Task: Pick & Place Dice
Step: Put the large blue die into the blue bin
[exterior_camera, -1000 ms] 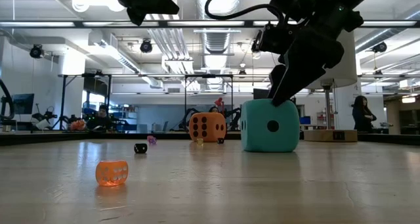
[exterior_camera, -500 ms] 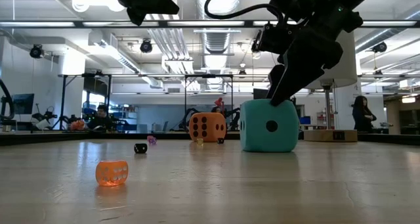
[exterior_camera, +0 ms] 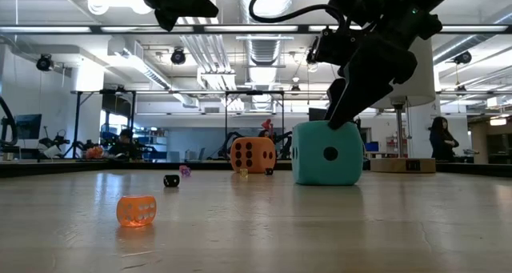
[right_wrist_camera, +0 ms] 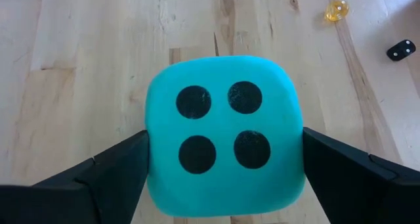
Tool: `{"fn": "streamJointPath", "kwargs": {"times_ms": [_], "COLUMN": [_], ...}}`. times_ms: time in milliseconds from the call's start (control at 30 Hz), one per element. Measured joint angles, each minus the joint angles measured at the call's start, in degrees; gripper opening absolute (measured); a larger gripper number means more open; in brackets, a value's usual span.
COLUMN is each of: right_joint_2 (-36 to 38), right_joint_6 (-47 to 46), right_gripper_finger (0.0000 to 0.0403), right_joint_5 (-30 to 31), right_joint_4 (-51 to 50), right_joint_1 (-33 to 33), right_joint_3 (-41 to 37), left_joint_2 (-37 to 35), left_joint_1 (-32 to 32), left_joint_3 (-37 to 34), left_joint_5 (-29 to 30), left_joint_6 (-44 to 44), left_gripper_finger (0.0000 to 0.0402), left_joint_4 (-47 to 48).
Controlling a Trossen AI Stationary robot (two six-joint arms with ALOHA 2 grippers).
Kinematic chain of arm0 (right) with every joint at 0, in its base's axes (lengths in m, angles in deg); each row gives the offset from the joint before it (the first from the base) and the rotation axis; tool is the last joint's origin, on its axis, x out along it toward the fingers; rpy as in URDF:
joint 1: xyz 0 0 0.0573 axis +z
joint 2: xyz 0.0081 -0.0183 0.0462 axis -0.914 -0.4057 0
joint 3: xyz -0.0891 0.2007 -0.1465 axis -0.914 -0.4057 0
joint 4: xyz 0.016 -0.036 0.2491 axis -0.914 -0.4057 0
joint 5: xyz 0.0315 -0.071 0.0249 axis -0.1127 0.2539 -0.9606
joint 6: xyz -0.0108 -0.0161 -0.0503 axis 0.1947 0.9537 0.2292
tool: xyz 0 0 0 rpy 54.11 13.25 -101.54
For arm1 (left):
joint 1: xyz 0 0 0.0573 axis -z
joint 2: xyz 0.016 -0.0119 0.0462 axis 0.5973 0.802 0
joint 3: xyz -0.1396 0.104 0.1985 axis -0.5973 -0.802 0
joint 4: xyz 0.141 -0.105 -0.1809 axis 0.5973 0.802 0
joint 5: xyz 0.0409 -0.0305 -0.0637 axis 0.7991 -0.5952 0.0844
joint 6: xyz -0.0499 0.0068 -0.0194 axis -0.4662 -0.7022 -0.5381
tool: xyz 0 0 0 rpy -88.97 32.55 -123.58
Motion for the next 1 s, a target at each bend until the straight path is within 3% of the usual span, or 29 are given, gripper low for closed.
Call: {"fn": "streamJointPath", "kwargs": {"times_ms": [1000], "right_joint_2": [0.0], "right_joint_6": [1.49], "right_gripper_finger": [0.0354], "right_joint_5": [0.02], "right_joint_4": [0.28], "right_joint_1": [0.04], "right_joint_3": [1.29], "left_joint_2": [0.0], "left_joint_1": [-0.02], "left_joint_3": [0.0], "left_joint_5": [0.0], "left_joint_6": [0.0], "left_gripper_finger": [0.0015], "left_joint_4": [-0.02]}}
